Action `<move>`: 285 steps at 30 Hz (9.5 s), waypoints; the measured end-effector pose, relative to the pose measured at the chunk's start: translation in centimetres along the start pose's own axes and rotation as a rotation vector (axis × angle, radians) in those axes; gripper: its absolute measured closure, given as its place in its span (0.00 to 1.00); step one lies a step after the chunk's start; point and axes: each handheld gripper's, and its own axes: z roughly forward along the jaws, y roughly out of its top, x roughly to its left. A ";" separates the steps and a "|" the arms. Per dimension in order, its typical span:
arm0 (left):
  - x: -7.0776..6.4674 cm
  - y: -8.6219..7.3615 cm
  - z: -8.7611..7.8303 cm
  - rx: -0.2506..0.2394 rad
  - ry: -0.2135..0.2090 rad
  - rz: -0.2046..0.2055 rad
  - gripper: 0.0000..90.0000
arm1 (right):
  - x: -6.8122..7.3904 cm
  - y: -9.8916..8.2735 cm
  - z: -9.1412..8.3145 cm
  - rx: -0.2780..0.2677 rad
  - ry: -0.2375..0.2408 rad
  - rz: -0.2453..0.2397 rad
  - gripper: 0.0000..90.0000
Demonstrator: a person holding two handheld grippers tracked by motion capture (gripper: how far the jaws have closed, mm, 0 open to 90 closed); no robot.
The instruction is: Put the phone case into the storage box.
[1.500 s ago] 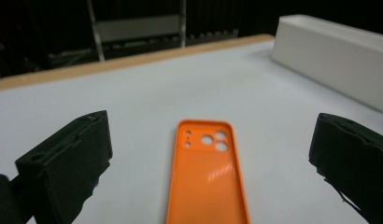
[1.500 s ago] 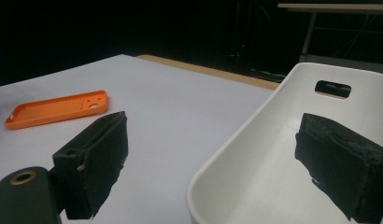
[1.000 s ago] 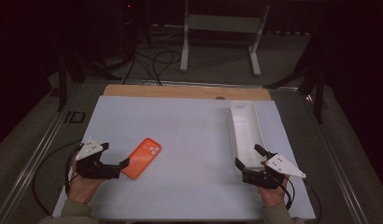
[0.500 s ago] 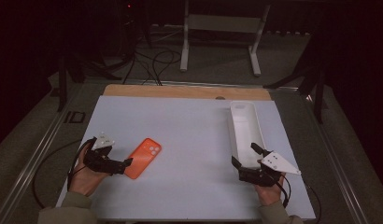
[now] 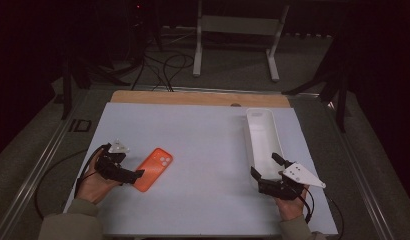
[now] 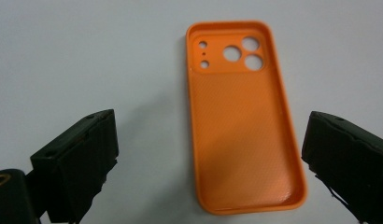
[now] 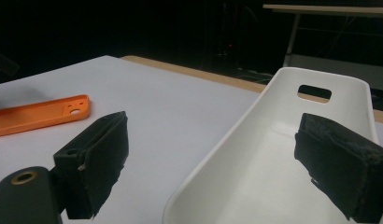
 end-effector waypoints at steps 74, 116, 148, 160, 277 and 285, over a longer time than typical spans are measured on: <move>1.0 0.3 2.9 0.250 -0.036 0.002 0.99 | -0.2 0.0 -0.1 0.002 -0.008 0.003 0.12; 0.3 0.6 0.1 0.038 -0.057 -0.059 1.00 | -0.4 -0.2 0.1 0.013 0.001 0.038 0.12; -0.7 0.8 -0.8 -0.062 -0.014 -0.078 1.00 | -0.4 -0.3 0.2 0.021 0.003 0.049 0.12; -1.8 1.2 -0.9 -0.113 0.007 -0.065 1.00 | -0.6 -0.2 0.1 0.017 0.008 0.065 0.12; -10.1 7.9 -0.7 -0.403 0.120 0.225 1.00 | -0.3 5.1 4.0 0.164 0.195 0.078 0.09; -11.0 8.9 -0.3 -0.416 0.120 0.243 1.00 | -0.4 5.2 4.2 0.160 0.196 0.095 0.09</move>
